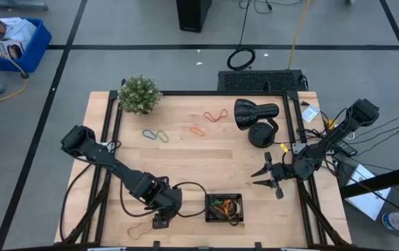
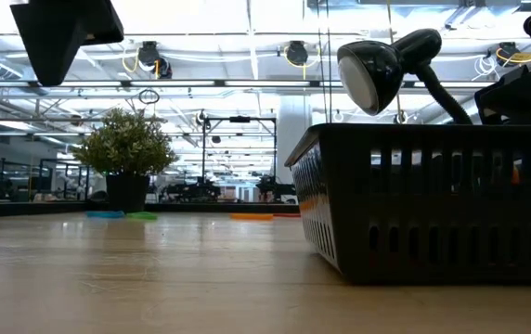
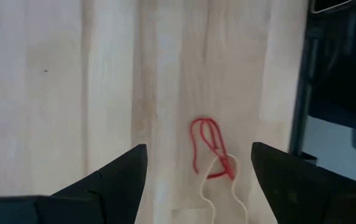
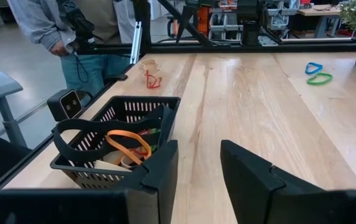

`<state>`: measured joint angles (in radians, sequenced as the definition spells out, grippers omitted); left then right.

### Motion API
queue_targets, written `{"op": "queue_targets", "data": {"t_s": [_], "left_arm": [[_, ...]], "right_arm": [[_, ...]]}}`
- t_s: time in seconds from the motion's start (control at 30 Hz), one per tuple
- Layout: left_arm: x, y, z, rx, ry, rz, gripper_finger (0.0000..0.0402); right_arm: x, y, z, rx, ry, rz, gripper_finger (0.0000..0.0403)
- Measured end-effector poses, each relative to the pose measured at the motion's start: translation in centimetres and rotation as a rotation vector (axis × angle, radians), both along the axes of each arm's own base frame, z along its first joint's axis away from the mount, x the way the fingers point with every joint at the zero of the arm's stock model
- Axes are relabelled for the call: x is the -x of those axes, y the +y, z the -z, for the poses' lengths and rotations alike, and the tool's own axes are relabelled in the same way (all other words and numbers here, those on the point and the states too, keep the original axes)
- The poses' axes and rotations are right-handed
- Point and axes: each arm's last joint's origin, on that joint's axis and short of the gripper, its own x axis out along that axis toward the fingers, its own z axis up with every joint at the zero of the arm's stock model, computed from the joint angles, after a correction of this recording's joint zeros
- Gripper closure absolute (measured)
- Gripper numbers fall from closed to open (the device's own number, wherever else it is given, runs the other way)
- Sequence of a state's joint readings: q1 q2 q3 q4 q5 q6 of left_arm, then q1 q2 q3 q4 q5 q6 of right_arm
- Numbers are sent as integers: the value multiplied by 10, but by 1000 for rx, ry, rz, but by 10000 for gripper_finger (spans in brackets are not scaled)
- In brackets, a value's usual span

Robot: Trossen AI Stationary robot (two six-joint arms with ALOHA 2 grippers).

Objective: Pick and place rubber bands into bin
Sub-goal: Put the bottom red rubber band into the black bin

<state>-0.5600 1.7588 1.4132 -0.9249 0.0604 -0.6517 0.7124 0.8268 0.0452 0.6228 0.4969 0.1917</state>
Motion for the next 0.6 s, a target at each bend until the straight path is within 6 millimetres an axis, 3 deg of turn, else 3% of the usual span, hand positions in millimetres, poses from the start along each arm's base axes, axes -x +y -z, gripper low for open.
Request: {"op": "queue_targets", "data": {"t_s": [0.13, 0.6], "left_arm": [[2, -7, 6, -50, -8, 11, 110], [-8, -28, 57, -75, 113, 53, 110]], "right_arm": [[0, 0, 1, 6, 4, 0, 287], [0, 0, 1, 3, 5, 1, 287]]}}
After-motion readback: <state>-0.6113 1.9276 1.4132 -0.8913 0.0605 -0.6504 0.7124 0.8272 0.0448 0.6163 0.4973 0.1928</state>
